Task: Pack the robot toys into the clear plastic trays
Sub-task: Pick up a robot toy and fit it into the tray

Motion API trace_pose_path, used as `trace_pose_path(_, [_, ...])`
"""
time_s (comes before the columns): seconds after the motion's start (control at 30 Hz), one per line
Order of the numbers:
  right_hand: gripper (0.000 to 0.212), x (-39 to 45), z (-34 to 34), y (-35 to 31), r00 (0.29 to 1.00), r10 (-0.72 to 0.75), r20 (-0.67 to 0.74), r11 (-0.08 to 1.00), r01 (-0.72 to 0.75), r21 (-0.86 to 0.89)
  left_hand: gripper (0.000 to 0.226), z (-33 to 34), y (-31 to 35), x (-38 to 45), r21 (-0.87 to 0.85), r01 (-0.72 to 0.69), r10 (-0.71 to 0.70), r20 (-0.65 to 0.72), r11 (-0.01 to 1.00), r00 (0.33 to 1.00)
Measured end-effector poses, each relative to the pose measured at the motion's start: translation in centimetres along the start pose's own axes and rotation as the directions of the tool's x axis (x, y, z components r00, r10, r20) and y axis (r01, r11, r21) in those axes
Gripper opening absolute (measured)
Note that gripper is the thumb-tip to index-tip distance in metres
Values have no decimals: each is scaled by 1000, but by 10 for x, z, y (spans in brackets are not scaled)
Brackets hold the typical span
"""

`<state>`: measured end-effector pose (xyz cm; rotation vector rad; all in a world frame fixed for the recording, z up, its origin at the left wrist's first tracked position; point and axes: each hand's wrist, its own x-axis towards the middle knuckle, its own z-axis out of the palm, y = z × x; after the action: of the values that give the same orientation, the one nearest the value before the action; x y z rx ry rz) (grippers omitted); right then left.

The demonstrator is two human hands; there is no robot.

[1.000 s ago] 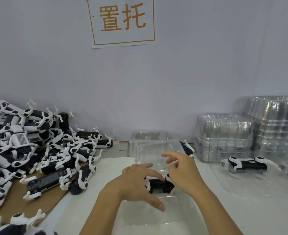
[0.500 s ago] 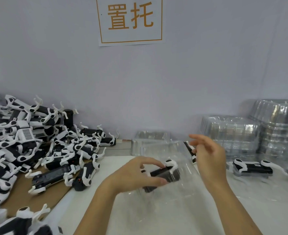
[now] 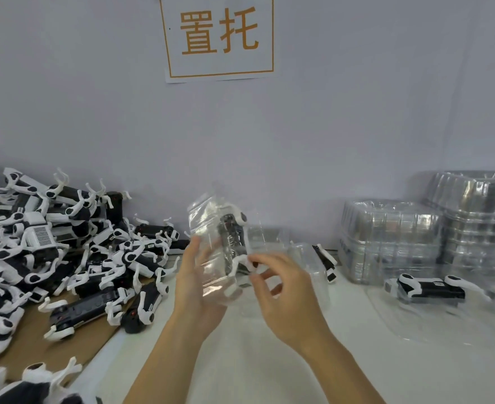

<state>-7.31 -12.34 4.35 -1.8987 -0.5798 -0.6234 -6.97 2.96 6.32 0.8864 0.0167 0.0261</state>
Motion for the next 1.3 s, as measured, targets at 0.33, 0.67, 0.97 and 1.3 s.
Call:
trace_pose_path(0.33, [29, 1, -6, -4, 994, -68, -84, 997, 70, 17, 76, -10, -4, 5, -90, 14, -10, 40, 996, 999])
trace_pose_path(0.67, [50, 2, -11, -3, 996, -16, -89, 995, 24, 98, 52, 4, -5, -4, 289, -105, 51, 188, 951, 981])
trace_pose_path(0.97, [29, 9, -32, -5, 965, 177, -195, 937, -104, 334, 57, 5, -2, -6, 561, -256, 121, 267, 787, 956])
trace_pose_path(1.3, [61, 16, -108, -2, 757, 628, 180, 710, -653, 265, 70, 26, -10, -11, 879, -473, 97, 467, 58, 879])
